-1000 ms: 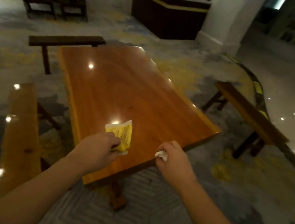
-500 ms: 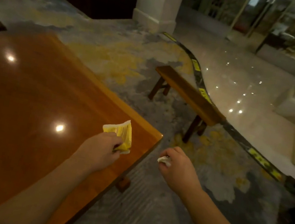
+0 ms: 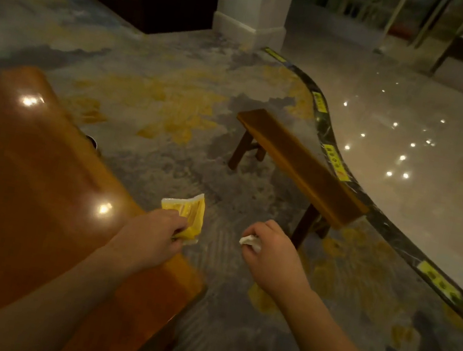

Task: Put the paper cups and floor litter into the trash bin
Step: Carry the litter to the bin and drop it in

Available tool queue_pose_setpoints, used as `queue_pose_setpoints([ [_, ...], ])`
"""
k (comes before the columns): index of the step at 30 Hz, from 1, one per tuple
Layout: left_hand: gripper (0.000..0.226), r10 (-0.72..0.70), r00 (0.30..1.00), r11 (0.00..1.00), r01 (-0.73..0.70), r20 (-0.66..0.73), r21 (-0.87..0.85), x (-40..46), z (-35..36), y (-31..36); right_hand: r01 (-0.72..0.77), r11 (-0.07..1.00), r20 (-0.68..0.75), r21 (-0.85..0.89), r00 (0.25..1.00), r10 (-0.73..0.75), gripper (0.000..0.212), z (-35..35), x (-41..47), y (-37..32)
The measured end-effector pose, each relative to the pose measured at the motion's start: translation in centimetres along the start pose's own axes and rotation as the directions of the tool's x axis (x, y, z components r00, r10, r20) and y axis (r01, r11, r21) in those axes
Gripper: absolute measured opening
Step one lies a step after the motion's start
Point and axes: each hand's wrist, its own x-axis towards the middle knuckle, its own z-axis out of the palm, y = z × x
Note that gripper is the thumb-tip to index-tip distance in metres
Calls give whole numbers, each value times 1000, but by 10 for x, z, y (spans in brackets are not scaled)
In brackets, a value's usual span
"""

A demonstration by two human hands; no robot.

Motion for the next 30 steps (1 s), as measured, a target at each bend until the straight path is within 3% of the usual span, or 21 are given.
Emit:
queue_pose_setpoints([
  [9, 8, -371, 926, 928, 369, -64, -49, 156, 22, 60, 179, 983, 214, 31, 960, -181, 11, -91, 188, 141],
  [15, 8, -520, 846, 854, 517, -119, -56, 222, 11, 57, 251, 965, 301, 80, 917, -263, 12, -102, 301, 156],
  [21, 8, -619, 747, 782, 615, -242, -102, 297, 14, 1, 426, 898, 366, 115, 822, -437, 8, -78, 415, 137],
  [30, 13, -715, 647, 698, 676, -263, -236, 445, -23, -127, 509, 854, 425, 113, 751, -504, 10, -51, 629, 105],
])
